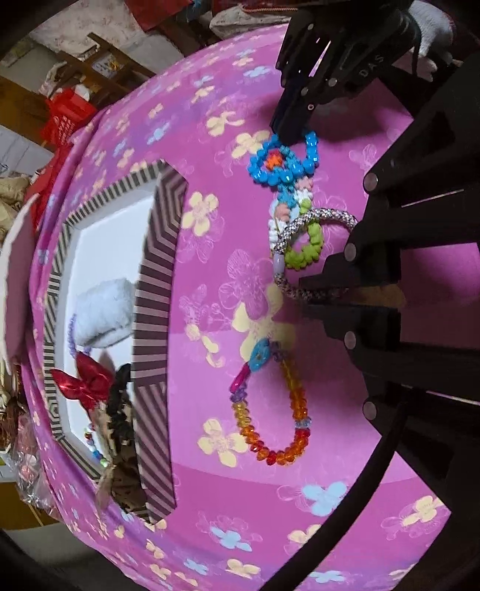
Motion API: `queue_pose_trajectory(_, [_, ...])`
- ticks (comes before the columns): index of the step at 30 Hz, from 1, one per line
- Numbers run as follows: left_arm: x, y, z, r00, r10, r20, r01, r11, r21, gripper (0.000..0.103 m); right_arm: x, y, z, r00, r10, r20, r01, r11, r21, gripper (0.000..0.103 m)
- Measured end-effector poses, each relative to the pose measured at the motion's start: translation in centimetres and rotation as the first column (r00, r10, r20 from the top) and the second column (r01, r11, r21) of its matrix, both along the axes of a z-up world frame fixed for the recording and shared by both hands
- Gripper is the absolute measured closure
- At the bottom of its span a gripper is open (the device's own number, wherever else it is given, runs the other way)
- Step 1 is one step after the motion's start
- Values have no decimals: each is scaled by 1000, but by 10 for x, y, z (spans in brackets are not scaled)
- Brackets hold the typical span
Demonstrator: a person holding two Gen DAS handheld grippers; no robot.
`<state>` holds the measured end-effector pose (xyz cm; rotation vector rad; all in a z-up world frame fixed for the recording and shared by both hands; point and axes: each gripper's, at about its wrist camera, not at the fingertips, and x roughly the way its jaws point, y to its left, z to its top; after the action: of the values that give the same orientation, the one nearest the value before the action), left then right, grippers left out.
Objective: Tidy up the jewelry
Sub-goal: 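Grasp the silver rope bracelet with the left tool while the right tool grasps the blue beaded bracelet, then carry both bracelets into the white box and open both tools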
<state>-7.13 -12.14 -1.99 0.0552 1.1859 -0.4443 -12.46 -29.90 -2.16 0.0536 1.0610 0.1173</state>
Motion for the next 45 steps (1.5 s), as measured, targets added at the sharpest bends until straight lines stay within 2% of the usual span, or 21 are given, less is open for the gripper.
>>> queue_pose_trajectory(7, [2, 10, 37, 997, -12, 77, 15, 999, -37, 90, 1, -3, 35, 997, 8, 72, -8, 1000, 6, 94])
queue_pose_trajectory(16, [10, 20, 65, 991, 8, 133, -2, 999, -40, 90, 8, 1, 72, 991, 36, 130, -31, 999, -37, 94])
queue_pose_trajectory(31, [28, 14, 85, 981, 22, 191, -21, 1000, -8, 90, 28, 2, 106, 983, 66, 172, -48, 993, -105, 94])
queue_pose_trajectory(45, [51, 8, 86, 977, 39, 209, -46, 999, 26, 90, 68, 10, 122, 977, 89, 192, -66, 990, -124, 94])
